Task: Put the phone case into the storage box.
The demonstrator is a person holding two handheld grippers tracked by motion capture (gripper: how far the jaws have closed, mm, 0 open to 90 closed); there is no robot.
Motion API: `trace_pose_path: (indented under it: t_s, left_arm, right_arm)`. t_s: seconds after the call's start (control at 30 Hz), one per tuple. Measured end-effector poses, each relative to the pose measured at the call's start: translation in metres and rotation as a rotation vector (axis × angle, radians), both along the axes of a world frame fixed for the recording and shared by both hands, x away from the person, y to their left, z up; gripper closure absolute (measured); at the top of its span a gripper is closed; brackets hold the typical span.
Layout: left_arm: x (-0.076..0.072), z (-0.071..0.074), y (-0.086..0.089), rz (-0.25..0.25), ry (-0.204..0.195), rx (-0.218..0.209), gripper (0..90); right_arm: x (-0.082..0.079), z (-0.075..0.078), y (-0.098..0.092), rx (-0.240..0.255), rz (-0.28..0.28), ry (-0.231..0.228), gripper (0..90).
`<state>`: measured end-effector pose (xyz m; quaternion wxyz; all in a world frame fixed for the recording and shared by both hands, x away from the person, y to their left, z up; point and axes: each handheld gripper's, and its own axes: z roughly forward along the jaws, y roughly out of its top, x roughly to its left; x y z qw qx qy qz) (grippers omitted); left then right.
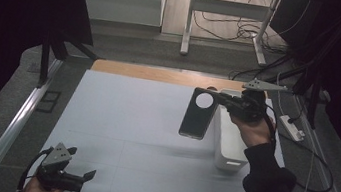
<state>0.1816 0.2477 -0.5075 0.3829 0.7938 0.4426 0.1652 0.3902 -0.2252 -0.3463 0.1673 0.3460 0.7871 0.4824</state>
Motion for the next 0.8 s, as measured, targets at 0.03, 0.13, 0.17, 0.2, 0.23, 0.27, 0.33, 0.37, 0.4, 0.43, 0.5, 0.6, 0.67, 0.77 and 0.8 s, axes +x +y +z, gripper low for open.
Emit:
trace_pose_path:
  t_s: [0.03, 0.13, 0.17, 0.2, 0.23, 0.27, 0.33, 0.37, 0.4, 0.43, 0.5, 0.6, 0.67, 0.77, 0.8]
  left_arm:
    - [0.0, 0.0, 0.0, -0.001, 0.003, 0.004, 0.0]
    - [0.0, 0.0, -0.001, -0.005, 0.002, 0.01, 0.0]
    - [0.0, 0.0, -0.001, -0.005, 0.002, 0.012, 0.0]
    - [0.0, 0.0, -0.001, -0.006, 0.003, 0.013, 0.0]
    - [0.0, 0.0, -0.001, -0.006, 0.003, 0.011, 0.0]
    - [0.0, 0.0, -0.001, -0.005, 0.004, 0.006, 0.0]
    - [0.001, 0.0, 0.0, -0.005, 0.006, 0.003, 0.0]
    - [0.001, 0.0, 0.0, -0.005, 0.006, 0.003, 0.0]
    - [0.001, 0.0, 0.0, -0.005, 0.006, 0.003, 0.0]
    - [0.001, 0.0, -0.001, -0.004, 0.006, 0.004, 0.0]
    - [0.001, 0.0, -0.001, -0.005, 0.007, 0.007, 0.0]
    - [0.001, 0.0, -0.001, -0.006, 0.007, 0.008, 0.0]
    - [0.001, 0.0, -0.001, -0.006, 0.008, 0.008, 0.0]
    - [0.001, 0.0, -0.001, -0.008, 0.008, 0.01, 0.0]
    - [0.001, 0.0, -0.001, -0.008, 0.008, 0.009, 0.0]
  right_arm:
    - [0.002, 0.001, -0.001, 0.0, -0.002, -0.003, 79.7]
    - [0.006, 0.003, -0.004, -0.002, -0.007, -0.009, 79.7]
    - [0.007, 0.004, -0.005, 0.0, -0.01, -0.009, 79.7]
    - [0.009, 0.005, -0.006, 0.0, -0.014, -0.01, 79.7]
    - [0.011, 0.006, -0.008, 0.003, -0.021, -0.01, 79.7]
    - [0.013, 0.007, -0.01, 0.006, -0.027, -0.01, 79.7]
    - [0.017, 0.009, -0.014, 0.002, -0.042, -0.013, 79.7]
    - [0.019, 0.009, -0.016, 0.002, -0.047, -0.017, 79.7]
    - [0.021, 0.01, -0.018, 0.003, -0.051, -0.02, 79.8]
    - [0.022, 0.01, -0.02, 0.003, -0.054, -0.021, 79.8]
    - [0.024, 0.012, -0.023, 0.001, -0.062, -0.027, 79.8]
    - [0.027, 0.014, -0.026, 0.0, -0.064, -0.038, 79.8]
    - [0.029, 0.015, -0.029, 0.0, -0.07, -0.042, 79.7]
    - [0.033, 0.018, -0.034, -0.004, -0.08, -0.048, 79.8]
    - [0.034, 0.02, -0.036, 0.002, -0.082, -0.047, 79.8]
